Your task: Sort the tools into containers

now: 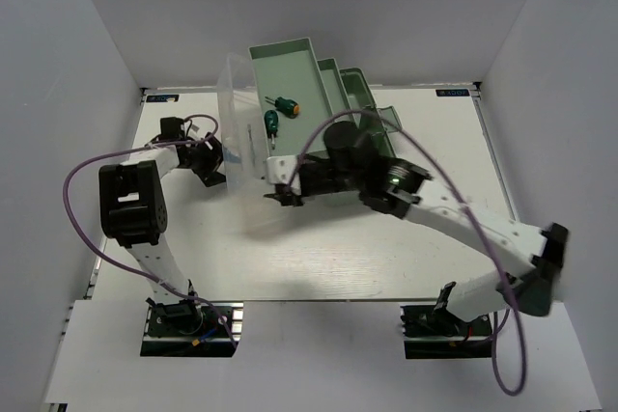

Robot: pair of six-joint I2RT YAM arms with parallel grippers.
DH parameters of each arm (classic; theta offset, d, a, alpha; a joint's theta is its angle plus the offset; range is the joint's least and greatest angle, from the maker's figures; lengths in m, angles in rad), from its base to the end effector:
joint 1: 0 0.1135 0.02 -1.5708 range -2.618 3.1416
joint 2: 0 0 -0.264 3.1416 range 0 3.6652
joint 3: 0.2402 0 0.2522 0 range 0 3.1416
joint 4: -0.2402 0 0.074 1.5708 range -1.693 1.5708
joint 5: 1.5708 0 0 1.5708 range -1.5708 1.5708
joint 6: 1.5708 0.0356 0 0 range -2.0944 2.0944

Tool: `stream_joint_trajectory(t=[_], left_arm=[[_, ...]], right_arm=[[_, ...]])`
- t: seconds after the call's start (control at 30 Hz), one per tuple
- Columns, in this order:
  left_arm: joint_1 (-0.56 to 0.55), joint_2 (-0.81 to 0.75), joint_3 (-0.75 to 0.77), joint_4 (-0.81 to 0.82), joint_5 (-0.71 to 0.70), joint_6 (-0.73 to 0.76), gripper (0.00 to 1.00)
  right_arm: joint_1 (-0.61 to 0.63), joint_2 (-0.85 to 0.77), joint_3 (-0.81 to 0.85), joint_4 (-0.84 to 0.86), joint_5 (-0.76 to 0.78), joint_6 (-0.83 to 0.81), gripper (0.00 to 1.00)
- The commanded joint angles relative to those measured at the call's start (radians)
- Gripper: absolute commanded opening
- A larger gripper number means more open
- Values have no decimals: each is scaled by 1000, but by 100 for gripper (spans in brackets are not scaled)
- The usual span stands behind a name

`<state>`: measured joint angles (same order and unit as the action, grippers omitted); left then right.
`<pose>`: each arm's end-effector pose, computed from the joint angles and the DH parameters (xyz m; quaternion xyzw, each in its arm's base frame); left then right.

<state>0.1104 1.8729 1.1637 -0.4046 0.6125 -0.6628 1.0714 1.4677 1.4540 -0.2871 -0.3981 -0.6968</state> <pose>0.3690 0.0203 0.1590 -0.2869 0.8859 -0.3414 0.1277 0.1510 0.3056 0.4011 -0.6847 0.4096 0.2647 0.5417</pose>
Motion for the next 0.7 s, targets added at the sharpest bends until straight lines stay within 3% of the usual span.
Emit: stream_joint_trajectory(t=[0.0,0.07,0.13,0.2,0.23,0.27,0.3,0.33,0.37,0.47,0.67], left_arm=[[-21,-26,65,-5,56,8,77],[-21,-38,77,4,56,-1,77],[-31,-47,112,16,56,-12,77],[-31,-47,172,16,56,-12,77],[-41,-47,195,16,69,-21,77],[-51,-47,244,16,88,-21,77],[-51,-35,273,16,89,-30,77],[-64,-18,304,16,104,-41,77],[-81,-8,361,30,124,-50,77],[-126,50,486,41,153,-79,77],[-212,179,707,6,162,-122,77]], right_arm=[[-8,-147,-43,44,-102,17,38],[-7,-211,-73,72,-11,25,0],[-4,-230,-99,202,194,49,0],[-37,-201,-72,320,630,60,0],[-54,-132,-52,342,730,63,0],[-155,-110,0,365,877,89,0],[-198,-93,14,333,925,126,0],[-241,-64,25,295,944,156,0],[-375,-55,67,173,917,268,0],[-535,-15,92,-8,889,376,0],[-775,95,108,-251,728,505,0]])
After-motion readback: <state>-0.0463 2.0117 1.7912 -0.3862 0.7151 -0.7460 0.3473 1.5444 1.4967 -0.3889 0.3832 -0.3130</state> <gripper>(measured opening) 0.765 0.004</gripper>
